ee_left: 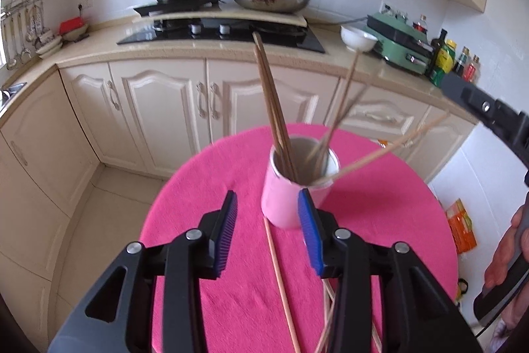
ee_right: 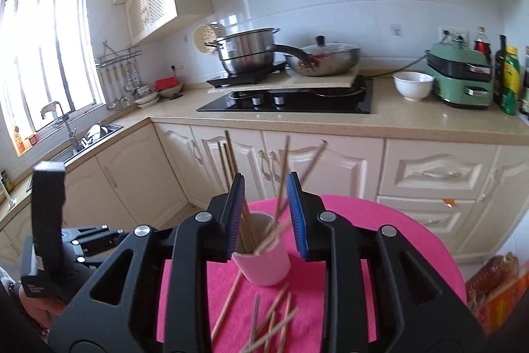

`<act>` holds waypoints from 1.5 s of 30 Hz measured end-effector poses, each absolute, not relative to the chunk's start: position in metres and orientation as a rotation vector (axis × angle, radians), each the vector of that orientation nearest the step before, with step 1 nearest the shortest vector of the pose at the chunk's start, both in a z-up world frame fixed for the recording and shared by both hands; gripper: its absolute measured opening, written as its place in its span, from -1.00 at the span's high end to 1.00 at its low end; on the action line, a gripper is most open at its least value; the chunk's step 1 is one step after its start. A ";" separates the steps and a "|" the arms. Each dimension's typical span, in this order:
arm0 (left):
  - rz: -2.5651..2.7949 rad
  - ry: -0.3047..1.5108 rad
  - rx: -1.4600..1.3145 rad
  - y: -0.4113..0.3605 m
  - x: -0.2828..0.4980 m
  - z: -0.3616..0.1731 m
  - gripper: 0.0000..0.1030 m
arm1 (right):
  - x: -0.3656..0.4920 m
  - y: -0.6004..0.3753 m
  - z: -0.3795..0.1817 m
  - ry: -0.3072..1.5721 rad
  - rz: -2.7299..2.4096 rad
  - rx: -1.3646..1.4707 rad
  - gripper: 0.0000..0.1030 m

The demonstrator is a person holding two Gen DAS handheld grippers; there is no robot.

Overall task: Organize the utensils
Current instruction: 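Open the left gripper to drop its chopstick into the cup while the right gripper releases, then lower the left gripper onto a chopstick and close while the right gripper grasps one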

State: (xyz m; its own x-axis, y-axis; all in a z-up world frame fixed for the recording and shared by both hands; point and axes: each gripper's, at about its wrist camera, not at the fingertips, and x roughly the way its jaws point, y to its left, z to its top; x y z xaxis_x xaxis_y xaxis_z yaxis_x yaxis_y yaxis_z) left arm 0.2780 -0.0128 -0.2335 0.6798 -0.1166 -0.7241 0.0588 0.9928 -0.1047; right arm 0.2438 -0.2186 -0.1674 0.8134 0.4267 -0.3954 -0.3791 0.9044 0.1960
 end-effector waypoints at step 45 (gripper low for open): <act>-0.252 1.107 -0.124 -0.063 0.296 -0.320 0.88 | 0.256 -0.231 -0.331 1.143 0.361 0.178 0.47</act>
State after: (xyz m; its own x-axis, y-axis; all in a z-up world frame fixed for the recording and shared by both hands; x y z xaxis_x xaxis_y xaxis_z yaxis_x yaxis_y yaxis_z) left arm 0.2957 -0.0632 -0.3199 0.4228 -0.2625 -0.8674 0.1391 0.9646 -0.2241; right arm 0.2563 -0.2312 -0.3310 0.3650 0.3683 -0.8551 -0.1890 0.9286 0.3193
